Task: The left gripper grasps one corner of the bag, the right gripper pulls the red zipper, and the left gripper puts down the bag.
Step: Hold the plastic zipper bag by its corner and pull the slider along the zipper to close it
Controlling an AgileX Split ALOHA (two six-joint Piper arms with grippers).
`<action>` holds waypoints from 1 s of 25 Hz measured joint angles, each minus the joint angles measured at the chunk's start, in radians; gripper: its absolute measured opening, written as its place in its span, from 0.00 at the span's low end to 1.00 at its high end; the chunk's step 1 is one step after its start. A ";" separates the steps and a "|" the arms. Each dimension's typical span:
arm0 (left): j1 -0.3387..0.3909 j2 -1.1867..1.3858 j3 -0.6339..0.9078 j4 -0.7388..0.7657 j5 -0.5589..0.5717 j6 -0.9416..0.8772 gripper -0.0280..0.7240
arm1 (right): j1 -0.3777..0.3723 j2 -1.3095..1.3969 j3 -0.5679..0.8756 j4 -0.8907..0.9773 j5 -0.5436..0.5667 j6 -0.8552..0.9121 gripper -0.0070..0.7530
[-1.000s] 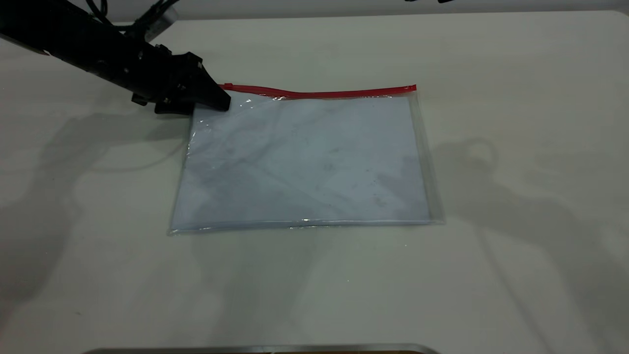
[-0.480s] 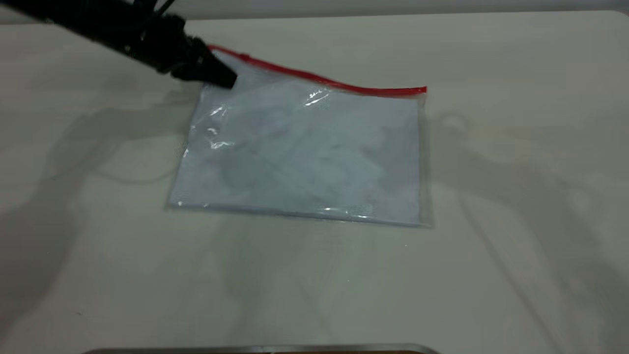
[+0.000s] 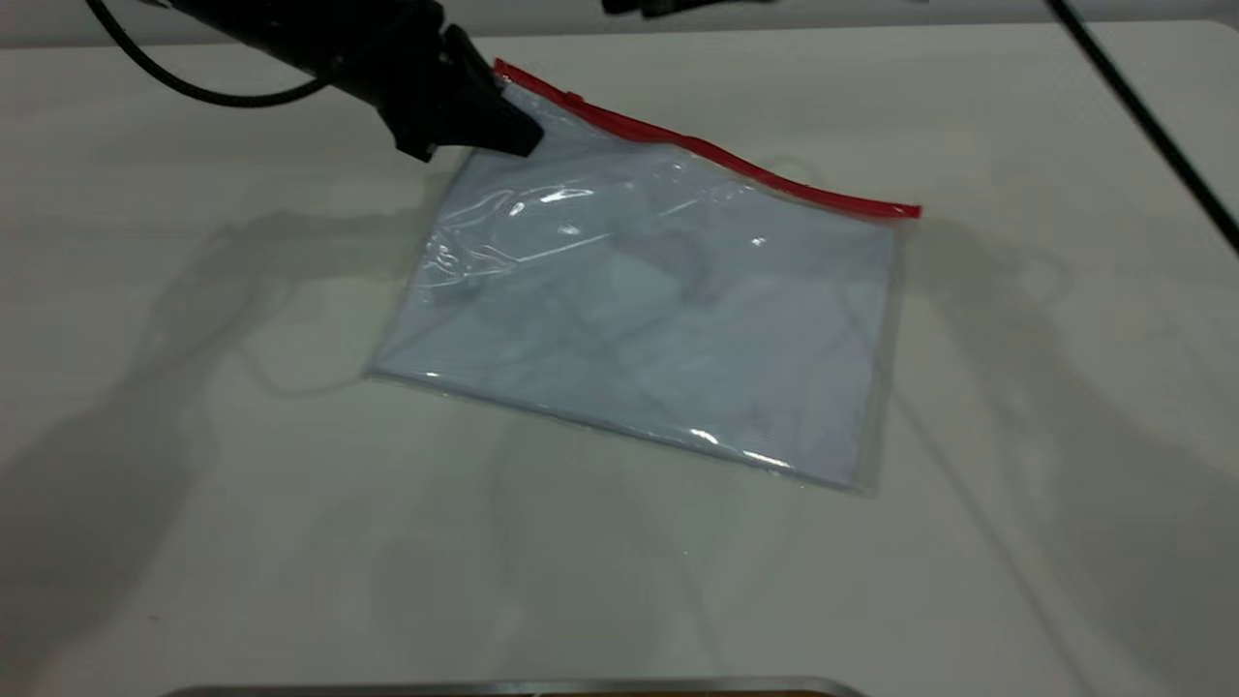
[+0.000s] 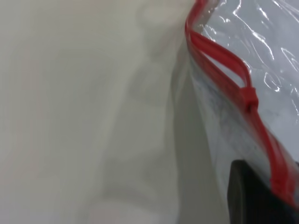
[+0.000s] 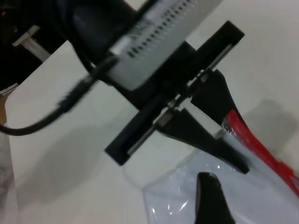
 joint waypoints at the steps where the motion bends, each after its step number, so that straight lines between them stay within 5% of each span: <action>1: -0.001 0.000 0.000 -0.008 0.003 0.006 0.26 | 0.003 0.018 -0.012 0.000 0.000 0.000 0.64; 7: -0.002 -0.002 0.000 -0.027 0.008 0.018 0.11 | 0.052 0.072 -0.041 0.016 -0.018 -0.036 0.64; 25: -0.045 -0.031 0.000 0.037 0.017 0.022 0.11 | 0.068 0.118 -0.042 0.054 -0.164 -0.133 0.64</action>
